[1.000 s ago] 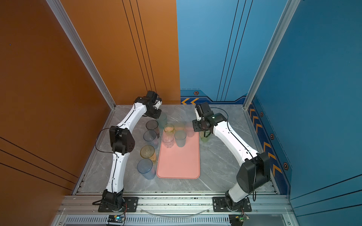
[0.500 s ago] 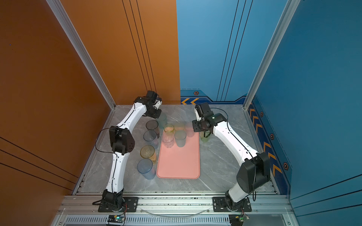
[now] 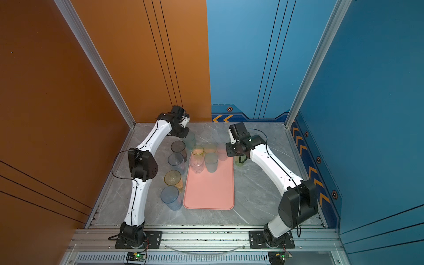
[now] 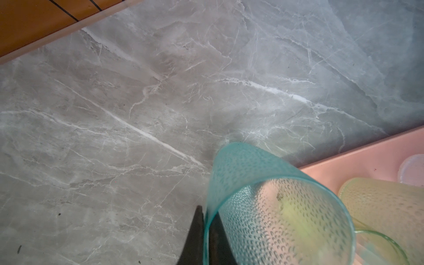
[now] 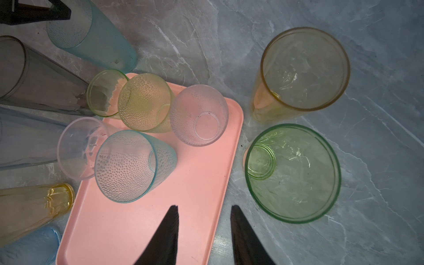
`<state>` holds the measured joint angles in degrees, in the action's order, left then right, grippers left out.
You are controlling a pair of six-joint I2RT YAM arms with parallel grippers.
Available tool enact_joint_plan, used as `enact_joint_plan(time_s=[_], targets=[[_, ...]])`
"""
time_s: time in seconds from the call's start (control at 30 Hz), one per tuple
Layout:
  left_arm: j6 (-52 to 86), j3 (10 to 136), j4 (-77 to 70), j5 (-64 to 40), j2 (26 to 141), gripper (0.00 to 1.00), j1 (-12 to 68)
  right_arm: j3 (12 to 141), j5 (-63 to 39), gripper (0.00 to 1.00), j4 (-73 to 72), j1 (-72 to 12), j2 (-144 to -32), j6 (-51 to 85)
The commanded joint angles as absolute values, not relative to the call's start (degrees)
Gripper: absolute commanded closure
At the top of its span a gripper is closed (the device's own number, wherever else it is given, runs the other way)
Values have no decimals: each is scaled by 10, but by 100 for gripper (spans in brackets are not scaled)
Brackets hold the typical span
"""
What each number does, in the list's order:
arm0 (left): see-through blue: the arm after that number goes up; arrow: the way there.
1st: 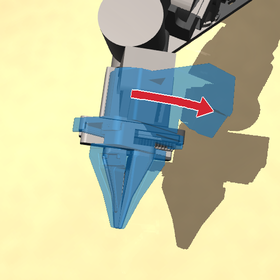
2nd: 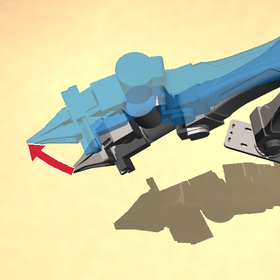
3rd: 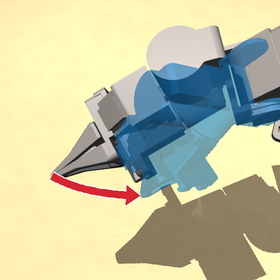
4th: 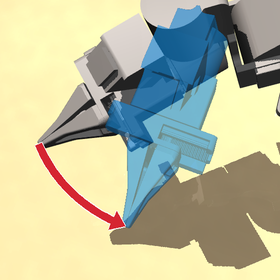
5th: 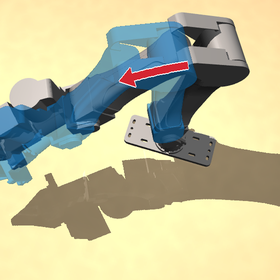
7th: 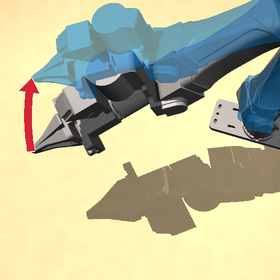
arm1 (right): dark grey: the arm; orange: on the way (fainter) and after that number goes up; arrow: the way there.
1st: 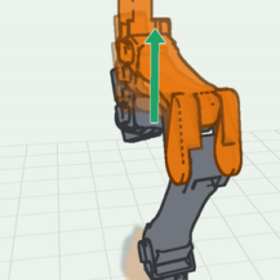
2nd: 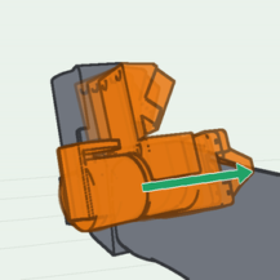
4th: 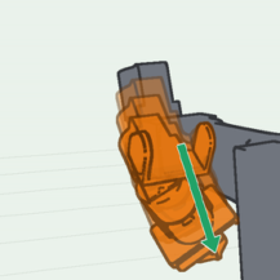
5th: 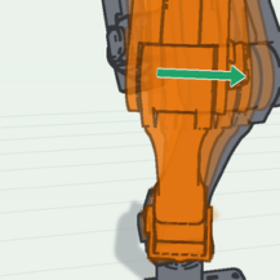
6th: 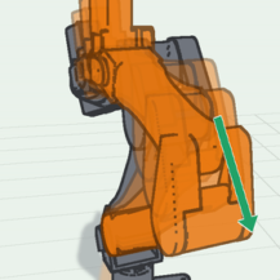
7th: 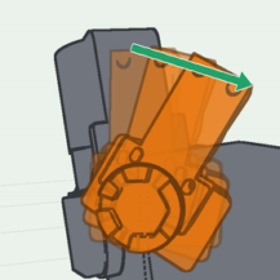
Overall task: Place the glasses into the tray
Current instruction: Pick up the glass from the top-center of the table, then place the glass on the tray.
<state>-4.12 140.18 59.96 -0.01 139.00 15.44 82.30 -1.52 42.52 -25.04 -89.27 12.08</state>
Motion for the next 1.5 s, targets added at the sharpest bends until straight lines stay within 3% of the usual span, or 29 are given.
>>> enact_joint_plan(time_s=[0.0,0.57,1.1,1.47], targets=[[-46,1431,610,9,1361,94,160,814,-22,63,415,-246,-867,133],[-61,1432,608,40,1241,94,191,771,-17,64,411,-244,-789,158],[-78,1232,559,66,1014,94,289,725,0,64,416,-244,-748,184],[-76,1161,551,48,936,94,352,714,10,64,419,-243,-747,189]])
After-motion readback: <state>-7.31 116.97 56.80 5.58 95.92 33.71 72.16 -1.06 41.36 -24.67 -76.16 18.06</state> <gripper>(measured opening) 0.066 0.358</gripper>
